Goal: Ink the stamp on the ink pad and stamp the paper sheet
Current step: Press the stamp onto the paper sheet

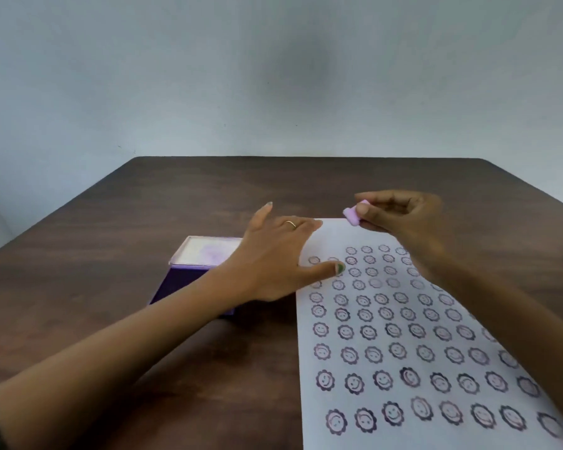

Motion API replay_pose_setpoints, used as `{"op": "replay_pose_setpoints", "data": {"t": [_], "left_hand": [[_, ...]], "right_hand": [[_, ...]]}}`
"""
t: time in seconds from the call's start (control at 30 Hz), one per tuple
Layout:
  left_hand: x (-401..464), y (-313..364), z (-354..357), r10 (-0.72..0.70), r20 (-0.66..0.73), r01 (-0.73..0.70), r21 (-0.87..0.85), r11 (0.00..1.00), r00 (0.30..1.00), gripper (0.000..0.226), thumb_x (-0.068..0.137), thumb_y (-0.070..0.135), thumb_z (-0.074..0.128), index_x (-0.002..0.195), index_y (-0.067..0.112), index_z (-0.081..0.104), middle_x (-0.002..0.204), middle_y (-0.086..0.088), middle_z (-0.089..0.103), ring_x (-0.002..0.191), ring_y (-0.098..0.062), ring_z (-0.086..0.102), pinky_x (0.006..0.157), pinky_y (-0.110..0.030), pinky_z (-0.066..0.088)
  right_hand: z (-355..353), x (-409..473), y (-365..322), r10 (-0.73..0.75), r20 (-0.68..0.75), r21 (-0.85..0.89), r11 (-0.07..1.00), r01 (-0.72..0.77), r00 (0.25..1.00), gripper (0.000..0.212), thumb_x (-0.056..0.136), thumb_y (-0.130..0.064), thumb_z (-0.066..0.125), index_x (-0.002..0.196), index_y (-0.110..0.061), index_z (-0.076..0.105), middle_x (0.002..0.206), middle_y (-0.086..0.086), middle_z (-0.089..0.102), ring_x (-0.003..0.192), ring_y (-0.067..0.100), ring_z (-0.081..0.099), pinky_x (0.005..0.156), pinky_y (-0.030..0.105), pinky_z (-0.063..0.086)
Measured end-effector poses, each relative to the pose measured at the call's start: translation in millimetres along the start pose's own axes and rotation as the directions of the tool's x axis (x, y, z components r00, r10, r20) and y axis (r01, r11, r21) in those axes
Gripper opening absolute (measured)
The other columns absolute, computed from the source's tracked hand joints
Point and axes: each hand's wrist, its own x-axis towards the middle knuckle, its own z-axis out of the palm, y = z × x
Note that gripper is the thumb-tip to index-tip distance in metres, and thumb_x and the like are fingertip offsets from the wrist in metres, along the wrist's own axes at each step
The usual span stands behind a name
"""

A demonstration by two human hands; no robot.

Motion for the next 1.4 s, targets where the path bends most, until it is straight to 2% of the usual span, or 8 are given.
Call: {"op": "replay_pose_setpoints", "data": {"t": [0.1,0.33,0.6,0.83,1.13,1.3,1.4], "left_hand": [[2,7,16,0.016,-0.019,-0.014,0.116,0.993,1.0,0.089,0.077,0.079,0.02,0.144,0.02,0.026,0.15,0.002,0.036,0.141,-0.015,0.023,0.113,-0.046,-0.015],[-6,9,25,0.04,-0.016,-0.037,0.153,0.988,0.999,0.094,0.074,0.08,0.004,0.145,0.022,0.025,0.153,0.005,0.032,0.143,-0.012,0.02,0.11,-0.047,-0.024],[-8,10,29,-0.049,0.054,0.044,0.089,0.995,0.997,0.108,0.065,0.083,-0.002,0.149,0.016,0.01,0.159,0.0,0.014,0.146,-0.012,0.008,0.112,-0.049,-0.02],[-7,10,29,-0.045,0.062,0.038,0.115,0.993,0.997,0.107,0.066,0.082,-0.002,0.149,0.016,0.011,0.159,-0.002,0.015,0.146,-0.014,0.009,0.112,-0.05,-0.019],[-7,11,28,-0.053,0.082,0.045,0.103,0.994,0.995,0.101,0.072,0.08,0.007,0.149,0.015,0.009,0.159,-0.002,0.015,0.146,-0.015,0.009,0.113,-0.05,-0.018],[-6,11,28,-0.056,0.087,0.047,0.102,0.994,0.995,0.1,0.072,0.08,0.007,0.149,0.016,0.01,0.159,-0.002,0.015,0.146,-0.015,0.009,0.113,-0.05,-0.018],[-6,11,27,-0.057,0.092,0.048,0.098,0.994,0.994,0.101,0.071,0.08,0.007,0.149,0.016,0.009,0.159,-0.002,0.015,0.146,-0.015,0.009,0.113,-0.05,-0.018]], "right_hand": [[7,-2,1,-0.103,0.026,-0.234,0.966,0.106,0.994,0.026,0.074,-0.015,0.072,0.1,-0.013,0.069,0.085,-0.003,0.072,0.078,0.006,0.069,0.066,0.009,0.052],[15,-4,5,-0.19,0.187,-0.449,0.856,0.256,0.964,0.028,0.074,-0.017,0.072,0.102,-0.016,0.068,0.09,-0.005,0.068,0.081,0.005,0.066,0.076,0.013,0.052],[18,-3,14,-0.213,0.235,-0.529,0.791,0.308,0.948,0.027,0.078,-0.013,0.069,0.105,-0.016,0.067,0.092,-0.01,0.064,0.076,-0.008,0.06,0.074,0.003,0.045],[24,-5,16,-0.216,0.289,-0.593,0.724,0.351,0.933,0.026,0.08,-0.013,0.066,0.106,-0.013,0.067,0.101,0.0,0.067,0.085,0.009,0.061,0.077,0.003,0.042],[23,-7,12,-0.196,0.325,-0.618,0.696,0.365,0.925,0.026,0.082,-0.013,0.063,0.108,-0.013,0.065,0.105,0.004,0.068,0.088,0.011,0.06,0.077,0.005,0.042],[24,-7,11,-0.19,0.335,-0.632,0.681,0.369,0.923,0.027,0.083,-0.013,0.062,0.109,-0.012,0.064,0.107,0.007,0.068,0.09,0.016,0.061,0.078,0.013,0.043],[24,-7,11,-0.187,0.334,-0.634,0.681,0.367,0.924,0.027,0.083,-0.012,0.062,0.109,-0.013,0.065,0.107,0.007,0.068,0.09,0.016,0.061,0.077,0.013,0.043]]}}
